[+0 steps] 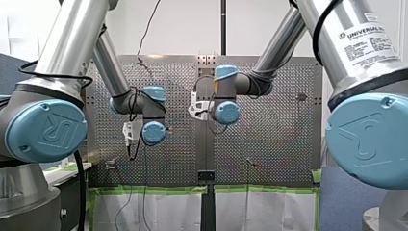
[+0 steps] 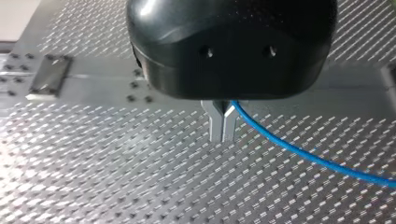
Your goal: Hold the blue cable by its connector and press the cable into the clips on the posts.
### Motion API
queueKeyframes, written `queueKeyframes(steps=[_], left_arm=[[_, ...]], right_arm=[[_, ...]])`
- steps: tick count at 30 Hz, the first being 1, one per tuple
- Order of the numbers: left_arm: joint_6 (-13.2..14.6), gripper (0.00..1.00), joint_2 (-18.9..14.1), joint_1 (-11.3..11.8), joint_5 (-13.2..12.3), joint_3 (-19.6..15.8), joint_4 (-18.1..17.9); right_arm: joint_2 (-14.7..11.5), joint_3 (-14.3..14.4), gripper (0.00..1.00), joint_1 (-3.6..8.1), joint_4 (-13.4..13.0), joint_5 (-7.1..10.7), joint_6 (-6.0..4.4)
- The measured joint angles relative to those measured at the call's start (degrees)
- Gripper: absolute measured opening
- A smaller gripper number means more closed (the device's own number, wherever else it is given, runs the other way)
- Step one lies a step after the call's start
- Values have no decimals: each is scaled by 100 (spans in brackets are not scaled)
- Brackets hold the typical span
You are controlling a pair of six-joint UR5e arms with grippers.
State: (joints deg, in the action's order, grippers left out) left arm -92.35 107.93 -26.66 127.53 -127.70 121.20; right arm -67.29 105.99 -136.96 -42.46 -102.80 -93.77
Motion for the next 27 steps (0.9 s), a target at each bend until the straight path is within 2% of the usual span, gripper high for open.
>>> queueKeyframes(steps=[7, 14, 19, 21, 27], left_arm=[[-164, 0, -379, 44, 45, 236, 378], [-447, 0, -749, 78, -42, 587, 747], [-609, 0, -1048, 133, 44, 853, 1050], [-628, 0, -1170, 173, 117, 933, 1170], [-592, 0, -1527, 269, 437, 1253, 1528]], right_arm=[[-414, -256, 0, 82, 415, 60, -33], [-813, -460, 0, 137, 813, 167, -51], [-1075, -628, 0, 169, 1076, 269, -54], [-1112, -697, 0, 176, 1166, 319, -54], [-974, -929, 0, 182, 1505, 386, -57]])
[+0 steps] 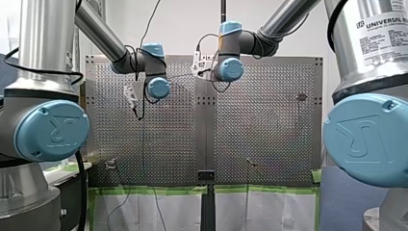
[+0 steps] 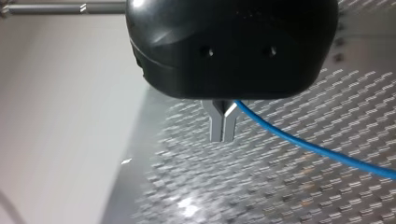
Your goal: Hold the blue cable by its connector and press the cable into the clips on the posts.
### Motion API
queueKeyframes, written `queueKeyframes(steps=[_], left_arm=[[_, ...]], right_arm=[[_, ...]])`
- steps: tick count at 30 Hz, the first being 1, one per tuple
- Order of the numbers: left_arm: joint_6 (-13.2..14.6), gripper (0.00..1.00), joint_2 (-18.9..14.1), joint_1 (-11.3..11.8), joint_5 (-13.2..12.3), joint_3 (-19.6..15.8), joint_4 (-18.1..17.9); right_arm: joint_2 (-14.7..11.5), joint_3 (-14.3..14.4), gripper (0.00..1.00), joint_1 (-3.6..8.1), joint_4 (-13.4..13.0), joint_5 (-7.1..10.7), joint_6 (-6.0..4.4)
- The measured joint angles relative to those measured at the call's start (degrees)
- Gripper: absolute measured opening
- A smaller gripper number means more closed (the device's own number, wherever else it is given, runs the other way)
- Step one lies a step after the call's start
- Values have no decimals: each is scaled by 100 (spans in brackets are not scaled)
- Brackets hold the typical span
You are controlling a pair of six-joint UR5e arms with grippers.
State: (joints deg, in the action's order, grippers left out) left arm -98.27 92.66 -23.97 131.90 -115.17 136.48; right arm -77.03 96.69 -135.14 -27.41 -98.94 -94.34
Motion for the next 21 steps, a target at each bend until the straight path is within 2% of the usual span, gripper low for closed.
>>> queueKeyframes(steps=[7, 12, 21], left_arm=[[-117, 0, -414, 122, 242, 201, 416], [-288, 0, -724, 216, 254, 214, 724], [-333, 0, -1233, 315, 184, 217, 1232]], right_arm=[[94, -204, 0, 5, 278, 70, -7], [128, -271, 0, 8, 310, 109, -7], [254, -474, 0, 0, 307, 183, -62]])
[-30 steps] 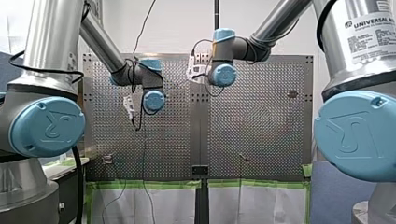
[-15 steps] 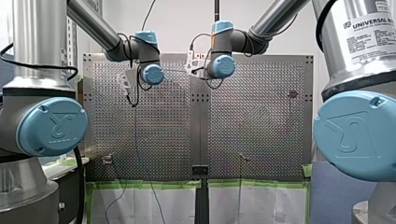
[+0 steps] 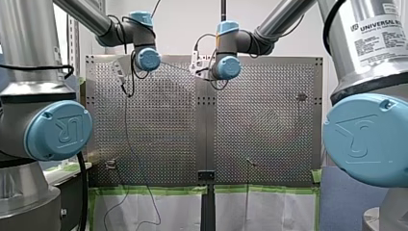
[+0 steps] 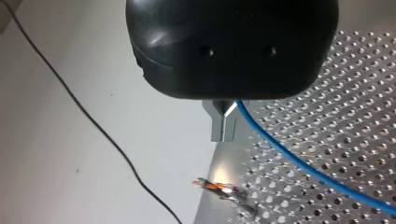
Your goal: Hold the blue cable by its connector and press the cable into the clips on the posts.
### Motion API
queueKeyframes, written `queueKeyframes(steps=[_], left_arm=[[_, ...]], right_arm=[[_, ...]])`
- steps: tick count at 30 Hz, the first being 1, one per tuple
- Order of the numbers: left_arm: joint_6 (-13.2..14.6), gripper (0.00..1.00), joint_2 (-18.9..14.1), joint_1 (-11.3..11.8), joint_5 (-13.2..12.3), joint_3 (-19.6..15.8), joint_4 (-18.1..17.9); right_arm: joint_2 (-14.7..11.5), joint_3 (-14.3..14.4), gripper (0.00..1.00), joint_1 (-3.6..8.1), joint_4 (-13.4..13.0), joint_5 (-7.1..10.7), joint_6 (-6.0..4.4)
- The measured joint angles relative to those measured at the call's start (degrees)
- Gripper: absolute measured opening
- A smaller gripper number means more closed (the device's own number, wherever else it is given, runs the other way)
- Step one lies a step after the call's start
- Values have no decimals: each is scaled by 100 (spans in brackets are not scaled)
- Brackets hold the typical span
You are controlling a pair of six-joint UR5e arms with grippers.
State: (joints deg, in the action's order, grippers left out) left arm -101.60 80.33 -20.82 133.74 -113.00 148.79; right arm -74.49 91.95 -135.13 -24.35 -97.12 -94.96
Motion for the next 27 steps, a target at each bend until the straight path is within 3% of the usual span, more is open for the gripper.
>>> queueKeyframes(steps=[8, 19, 27], left_arm=[[17, 0, -187, 52, -57, 4, 385], [24, 0, 14, 308, -347, 180, 972], [-174, 0, 8, 676, -685, 222, 1050]], right_arm=[[128, -196, 0, -33, -1, 89, -7], [230, -680, 0, -129, -2, 280, -55], [290, -884, 0, -163, -4, 297, -82]])
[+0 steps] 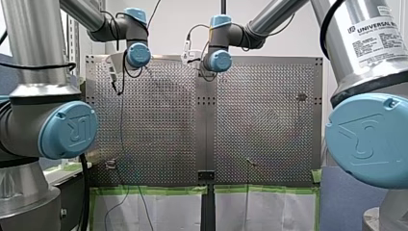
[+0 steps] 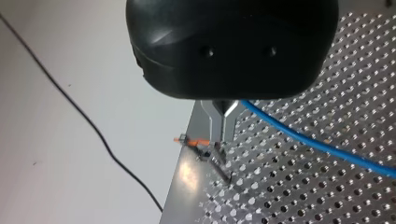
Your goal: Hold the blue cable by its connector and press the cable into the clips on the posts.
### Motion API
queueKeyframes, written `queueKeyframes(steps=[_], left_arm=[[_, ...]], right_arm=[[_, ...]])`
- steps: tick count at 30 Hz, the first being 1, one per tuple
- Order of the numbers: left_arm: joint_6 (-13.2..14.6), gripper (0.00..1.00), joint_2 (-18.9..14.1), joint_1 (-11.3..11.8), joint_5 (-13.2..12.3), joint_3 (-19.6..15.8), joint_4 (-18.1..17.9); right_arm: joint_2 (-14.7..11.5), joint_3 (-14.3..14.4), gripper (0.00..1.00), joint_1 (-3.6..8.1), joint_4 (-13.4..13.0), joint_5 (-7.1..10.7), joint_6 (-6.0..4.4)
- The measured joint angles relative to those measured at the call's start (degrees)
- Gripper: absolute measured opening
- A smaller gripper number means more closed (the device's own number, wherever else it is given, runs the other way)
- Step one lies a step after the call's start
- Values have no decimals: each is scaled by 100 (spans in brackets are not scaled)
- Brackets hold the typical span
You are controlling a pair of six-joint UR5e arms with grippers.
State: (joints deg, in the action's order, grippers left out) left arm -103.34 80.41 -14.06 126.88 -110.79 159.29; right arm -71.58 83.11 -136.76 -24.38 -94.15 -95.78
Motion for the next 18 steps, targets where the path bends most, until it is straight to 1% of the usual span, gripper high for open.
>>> queueKeyframes(steps=[5, 12, 18], left_arm=[[-62, 0, -3, 273, -272, 80, 10], [-81, 0, -1, 658, -648, 384, 192], [-126, 0, 34, 852, -768, 572, 377]], right_arm=[[123, -165, 0, -58, 13, -8, -3], [165, -312, 0, -149, 20, -25, -6], [173, -393, 0, -221, 12, -52, -35]])
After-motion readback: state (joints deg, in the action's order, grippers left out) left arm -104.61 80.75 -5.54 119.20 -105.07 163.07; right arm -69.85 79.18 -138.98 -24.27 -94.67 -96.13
